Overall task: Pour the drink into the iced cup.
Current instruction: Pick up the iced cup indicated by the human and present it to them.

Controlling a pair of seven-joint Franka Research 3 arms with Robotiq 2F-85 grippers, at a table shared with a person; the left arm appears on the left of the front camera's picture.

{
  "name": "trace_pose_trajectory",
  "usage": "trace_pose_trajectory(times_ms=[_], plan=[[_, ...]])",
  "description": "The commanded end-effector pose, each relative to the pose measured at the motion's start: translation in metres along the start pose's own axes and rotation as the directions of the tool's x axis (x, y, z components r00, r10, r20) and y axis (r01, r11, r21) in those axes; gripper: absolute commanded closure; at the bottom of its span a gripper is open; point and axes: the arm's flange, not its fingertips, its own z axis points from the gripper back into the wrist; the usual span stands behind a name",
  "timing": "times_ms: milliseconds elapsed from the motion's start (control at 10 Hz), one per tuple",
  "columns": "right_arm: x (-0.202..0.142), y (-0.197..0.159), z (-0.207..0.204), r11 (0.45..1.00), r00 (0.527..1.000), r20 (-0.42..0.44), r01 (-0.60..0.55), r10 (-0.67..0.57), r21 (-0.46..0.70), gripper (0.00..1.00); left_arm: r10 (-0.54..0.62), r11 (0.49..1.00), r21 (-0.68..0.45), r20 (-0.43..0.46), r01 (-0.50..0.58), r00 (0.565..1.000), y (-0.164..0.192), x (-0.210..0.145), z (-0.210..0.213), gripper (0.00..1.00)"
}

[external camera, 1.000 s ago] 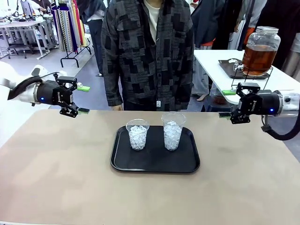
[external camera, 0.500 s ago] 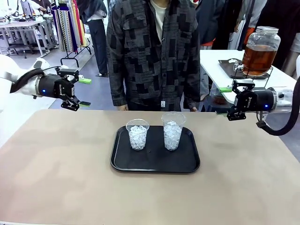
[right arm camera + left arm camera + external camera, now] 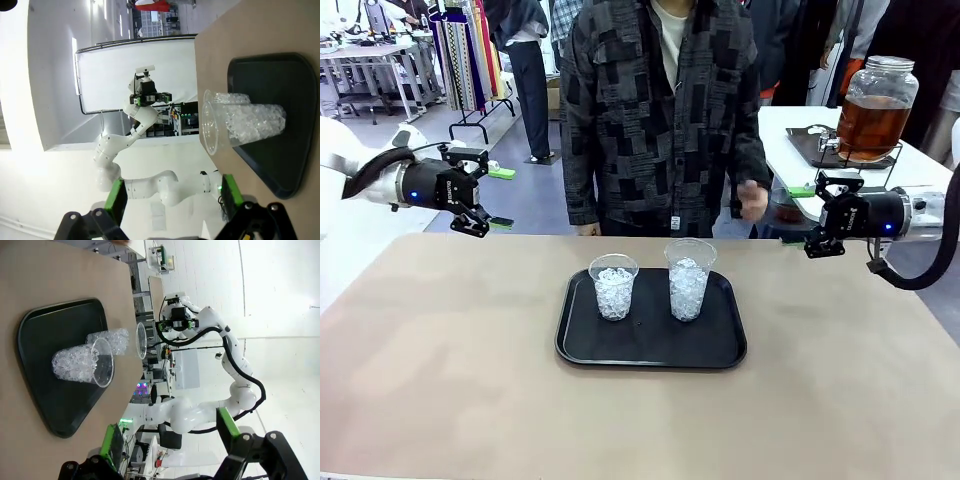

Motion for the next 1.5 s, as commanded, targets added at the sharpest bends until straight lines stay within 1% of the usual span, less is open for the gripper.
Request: trace_pose_trajectory(times_ms=[0,1400], plan=[[0.0000,0.0010,-0.0001,1.000,1.000,0.002,-0.004,0.004,-0.001,0.00,-0.013,1.000,-0.008,-0.007,0.013,1.000,-0.0020,-0.0017,-0.0007,0.00],[0.0000,0.0010,-0.0001,1.000,1.000,0.002,-0.004,0.004,-0.001,0.00,-0.013,1.000,-0.008,-0.007,0.013,1.000,-0.0020,-0.0017,-0.0007,0.00]])
